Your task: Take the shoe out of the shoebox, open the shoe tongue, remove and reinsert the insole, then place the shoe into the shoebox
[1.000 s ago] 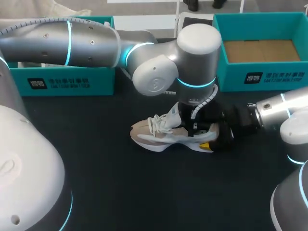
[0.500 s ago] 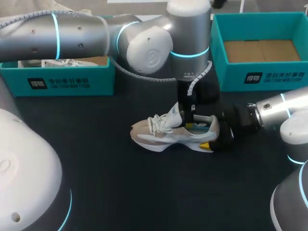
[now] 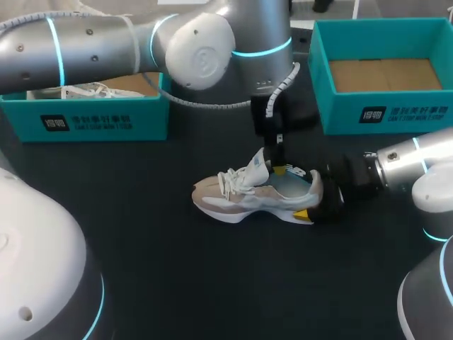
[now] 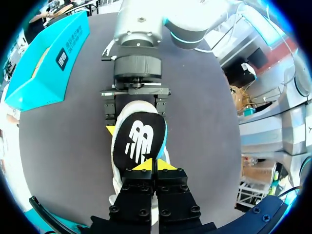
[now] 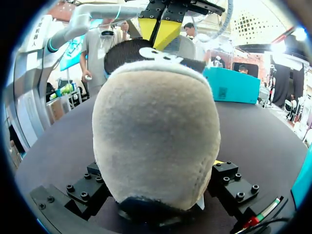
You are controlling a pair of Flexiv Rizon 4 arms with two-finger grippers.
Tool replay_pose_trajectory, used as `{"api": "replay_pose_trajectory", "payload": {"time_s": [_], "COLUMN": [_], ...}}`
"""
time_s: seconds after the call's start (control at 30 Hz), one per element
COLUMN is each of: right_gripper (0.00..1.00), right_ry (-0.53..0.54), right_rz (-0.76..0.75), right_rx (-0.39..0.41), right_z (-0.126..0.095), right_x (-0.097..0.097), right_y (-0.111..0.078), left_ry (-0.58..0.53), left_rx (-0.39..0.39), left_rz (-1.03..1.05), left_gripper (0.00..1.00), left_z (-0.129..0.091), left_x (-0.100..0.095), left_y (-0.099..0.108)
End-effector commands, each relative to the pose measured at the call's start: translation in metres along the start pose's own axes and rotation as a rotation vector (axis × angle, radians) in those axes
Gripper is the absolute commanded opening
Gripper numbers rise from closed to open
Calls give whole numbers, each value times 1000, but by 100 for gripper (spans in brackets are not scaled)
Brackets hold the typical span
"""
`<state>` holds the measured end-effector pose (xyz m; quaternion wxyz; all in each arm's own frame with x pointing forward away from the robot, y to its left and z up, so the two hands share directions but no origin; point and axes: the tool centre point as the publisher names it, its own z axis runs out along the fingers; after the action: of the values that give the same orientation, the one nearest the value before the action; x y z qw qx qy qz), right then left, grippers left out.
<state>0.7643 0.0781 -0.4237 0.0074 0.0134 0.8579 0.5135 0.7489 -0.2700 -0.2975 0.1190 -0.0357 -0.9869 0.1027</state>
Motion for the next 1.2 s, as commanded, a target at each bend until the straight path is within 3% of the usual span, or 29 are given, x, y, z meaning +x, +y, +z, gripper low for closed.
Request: {"api": "replay_pose_trajectory", "payload": {"time_s": [0.03, 0.43, 0.67, 0.7, 0.73, 0.77, 0.8, 0.87, 0.97, 1.2], "right_gripper": [0, 0, 0, 0, 0, 0, 0, 0, 0, 0], "right_ry": [-1, -1, -1, -1, -1, -1, -1, -1, -1, -1], "right_rz": [0, 0, 0, 0, 0, 0, 0, 0, 0, 0], "right_rx": [3, 3, 3, 3, 3, 3, 3, 3, 3, 3], "right_z": [6, 6, 6, 6, 6, 6, 6, 6, 6, 6], "right_x": [-3, -3, -3, -3, -3, -3, -3, -3, -3, -3], "right_y": [-3, -3, -3, -3, -3, -3, -3, -3, -3, -3], "left_ry": [-9, -35, -36, -36, -38, -40, -42, -52, -78, -176], "left_rx": [31, 127, 115, 111, 112, 113, 110, 113, 116, 99], "left_rz": [7, 38, 19, 12, 4, 2, 0, 1, 12, 32], "left_gripper": [0, 0, 0, 6, 36, 57, 50, 49, 71, 67], "left_z": [-4, 5, 20, 20, 20, 20, 19, 16, 12, 15], "left_x": [10, 20, 18, 16, 14, 13, 13, 12, 14, 18], "left_y": [0, -33, -36, -36, -35, -34, -33, -32, -32, -32]}}
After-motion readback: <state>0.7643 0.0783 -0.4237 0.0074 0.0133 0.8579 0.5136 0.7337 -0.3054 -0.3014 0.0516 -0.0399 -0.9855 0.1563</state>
